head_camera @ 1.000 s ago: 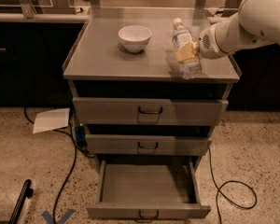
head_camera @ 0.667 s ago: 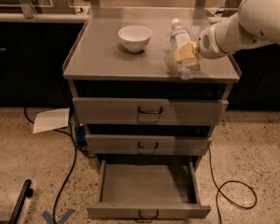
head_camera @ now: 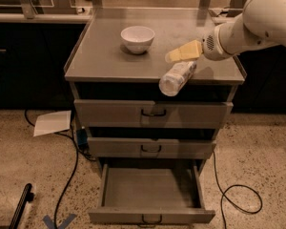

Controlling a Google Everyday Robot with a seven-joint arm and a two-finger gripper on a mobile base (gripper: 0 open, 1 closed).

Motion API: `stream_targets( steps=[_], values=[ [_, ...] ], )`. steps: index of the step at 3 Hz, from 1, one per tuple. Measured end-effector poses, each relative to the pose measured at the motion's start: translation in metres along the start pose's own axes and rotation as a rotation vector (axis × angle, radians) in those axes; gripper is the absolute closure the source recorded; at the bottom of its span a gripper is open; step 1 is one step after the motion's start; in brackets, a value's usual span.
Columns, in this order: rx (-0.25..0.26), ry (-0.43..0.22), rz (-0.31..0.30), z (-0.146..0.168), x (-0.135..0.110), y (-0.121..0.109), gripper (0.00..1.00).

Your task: Pick blue plastic bottle from bottom drawer and place on counter

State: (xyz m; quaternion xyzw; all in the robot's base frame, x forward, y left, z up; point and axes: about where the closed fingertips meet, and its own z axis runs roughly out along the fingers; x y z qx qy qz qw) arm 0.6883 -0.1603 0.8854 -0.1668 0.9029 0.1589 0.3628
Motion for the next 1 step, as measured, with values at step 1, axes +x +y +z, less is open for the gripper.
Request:
stream_targets(
  steps=[1],
  values=[
    [0.000,0.000,0.000,0.0000,0.0000,0.0000,0.00]
  ],
)
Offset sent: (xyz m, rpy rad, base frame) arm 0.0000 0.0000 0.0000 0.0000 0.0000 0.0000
